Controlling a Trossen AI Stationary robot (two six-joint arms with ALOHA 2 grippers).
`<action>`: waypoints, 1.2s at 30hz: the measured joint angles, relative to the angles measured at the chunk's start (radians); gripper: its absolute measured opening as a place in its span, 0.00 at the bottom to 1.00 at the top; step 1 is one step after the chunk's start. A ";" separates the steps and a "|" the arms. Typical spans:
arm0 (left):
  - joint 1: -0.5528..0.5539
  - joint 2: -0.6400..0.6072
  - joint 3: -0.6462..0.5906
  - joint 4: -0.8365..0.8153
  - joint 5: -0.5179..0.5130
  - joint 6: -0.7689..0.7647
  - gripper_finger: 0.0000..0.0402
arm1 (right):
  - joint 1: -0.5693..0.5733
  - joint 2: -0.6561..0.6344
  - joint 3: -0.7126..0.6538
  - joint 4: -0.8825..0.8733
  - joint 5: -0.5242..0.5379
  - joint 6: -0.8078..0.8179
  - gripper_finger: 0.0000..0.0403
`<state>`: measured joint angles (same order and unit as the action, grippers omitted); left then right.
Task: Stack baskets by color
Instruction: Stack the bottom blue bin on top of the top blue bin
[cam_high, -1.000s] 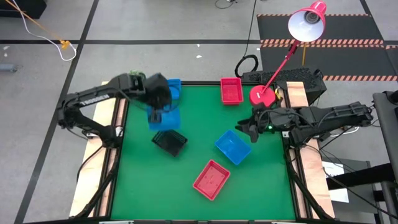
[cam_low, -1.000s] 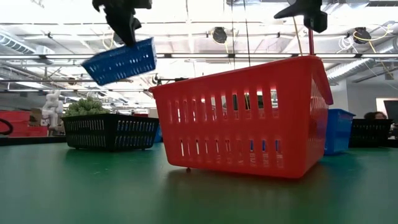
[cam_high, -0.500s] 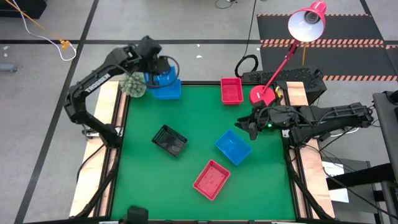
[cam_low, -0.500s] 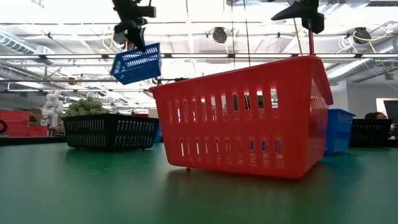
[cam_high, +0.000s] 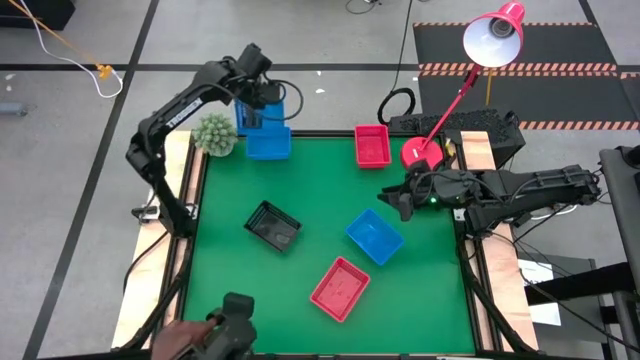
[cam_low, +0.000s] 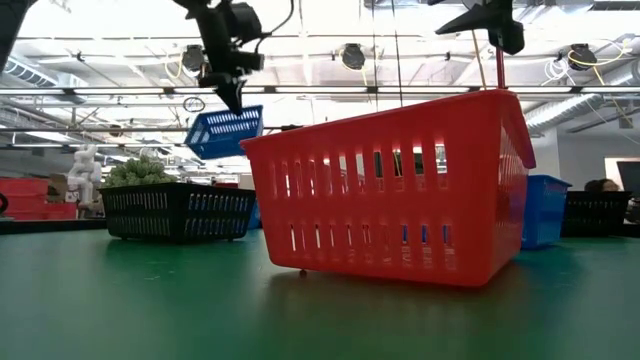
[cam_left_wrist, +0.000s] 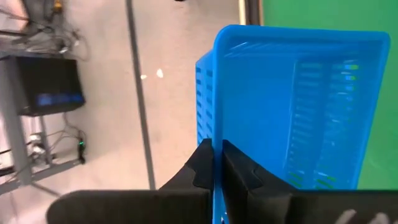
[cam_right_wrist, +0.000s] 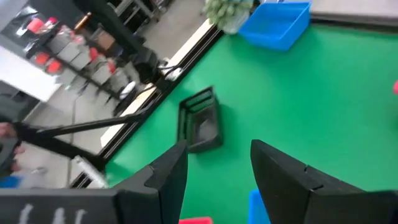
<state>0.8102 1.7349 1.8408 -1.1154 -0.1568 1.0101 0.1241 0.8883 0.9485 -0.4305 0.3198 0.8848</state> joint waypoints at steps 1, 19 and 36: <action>0.003 0.011 0.000 -0.003 0.008 0.006 0.02 | 0.000 0.000 0.000 0.000 0.015 -0.013 0.42; 0.042 0.122 0.002 -0.018 0.078 0.002 0.03 | -0.045 0.000 0.000 0.000 0.156 -0.226 0.42; 0.057 0.244 0.001 -0.050 0.135 -0.040 0.02 | -0.073 0.000 0.000 0.000 0.153 -0.243 0.42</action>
<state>0.8668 1.9790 1.8416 -1.1656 -0.0214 0.9701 0.0509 0.8883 0.9485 -0.4309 0.4728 0.6418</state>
